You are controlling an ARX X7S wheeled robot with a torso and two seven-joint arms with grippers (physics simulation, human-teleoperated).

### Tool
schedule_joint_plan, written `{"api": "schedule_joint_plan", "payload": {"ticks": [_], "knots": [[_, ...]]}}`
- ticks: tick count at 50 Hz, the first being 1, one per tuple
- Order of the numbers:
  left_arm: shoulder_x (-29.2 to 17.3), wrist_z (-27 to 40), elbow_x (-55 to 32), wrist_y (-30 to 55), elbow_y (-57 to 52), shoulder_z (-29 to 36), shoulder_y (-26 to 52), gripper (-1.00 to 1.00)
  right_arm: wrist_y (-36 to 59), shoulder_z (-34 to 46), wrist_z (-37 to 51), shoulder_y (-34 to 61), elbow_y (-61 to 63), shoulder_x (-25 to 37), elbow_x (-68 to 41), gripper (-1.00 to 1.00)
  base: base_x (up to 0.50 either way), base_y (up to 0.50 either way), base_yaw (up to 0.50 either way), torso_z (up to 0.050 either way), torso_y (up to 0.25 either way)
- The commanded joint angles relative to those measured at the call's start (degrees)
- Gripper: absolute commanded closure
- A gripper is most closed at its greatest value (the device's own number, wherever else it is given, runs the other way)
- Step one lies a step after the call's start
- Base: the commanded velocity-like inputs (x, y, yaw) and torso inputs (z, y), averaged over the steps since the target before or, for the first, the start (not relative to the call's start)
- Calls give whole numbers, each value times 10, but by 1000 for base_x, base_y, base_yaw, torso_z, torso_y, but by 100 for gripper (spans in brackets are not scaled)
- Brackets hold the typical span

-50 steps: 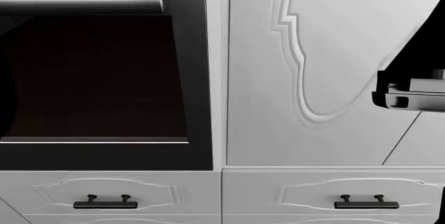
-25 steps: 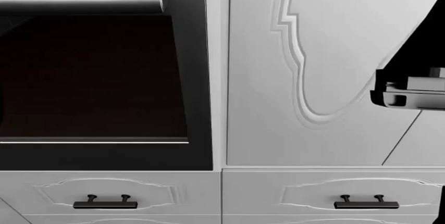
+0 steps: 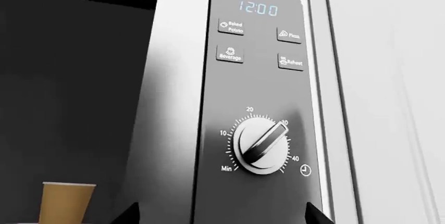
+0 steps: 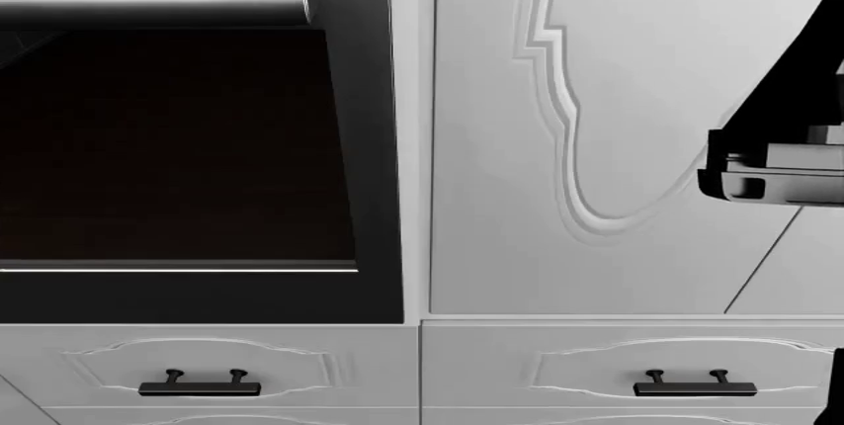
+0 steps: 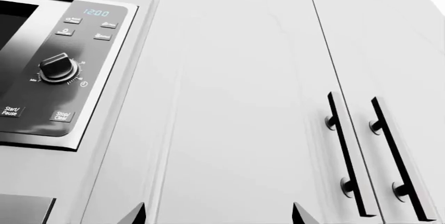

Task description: Open the microwave door

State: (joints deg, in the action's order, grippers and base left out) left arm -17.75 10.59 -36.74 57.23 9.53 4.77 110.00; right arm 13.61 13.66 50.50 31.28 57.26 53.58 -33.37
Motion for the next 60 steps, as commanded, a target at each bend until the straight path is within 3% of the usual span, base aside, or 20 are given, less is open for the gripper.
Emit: {"api": "schedule_joint_plan", "payload": {"ticks": [1, 16, 25, 37, 46, 60], "knots": [[-34, 48, -53, 87, -148, -43, -22, -100, -10, 1, 1, -6, -4, 2, 2, -100, 0, 0, 0, 0, 0], [-53, 89, -93, 151, -231, -78, -18, -100, -18, 1, 3, -10, -3, 5, 3, -100, 0, 0, 0, 0, 0], [-38, 83, -59, 111, -224, -20, 7, -100, -22, -4, 8, -14, -1, 11, -1, -100, 0, 0, 0, 0, 0], [-5, 61, 71, -51, -59, 87, 46, -100, -28, -9, 11, -13, -1, 19, -8, -100, 0, 0, 0, 0, 0], [2, 101, 176, -171, 104, 121, 92, -100, -33, -11, 12, -16, -2, 22, -11, -100, 0, 0, 0, 0, 0], [-29, 128, 258, -193, 197, 172, 120, -100, -44, -2, 8, -19, -8, 16, -2, -100, 0, 0, 0, 0, 0]]}}
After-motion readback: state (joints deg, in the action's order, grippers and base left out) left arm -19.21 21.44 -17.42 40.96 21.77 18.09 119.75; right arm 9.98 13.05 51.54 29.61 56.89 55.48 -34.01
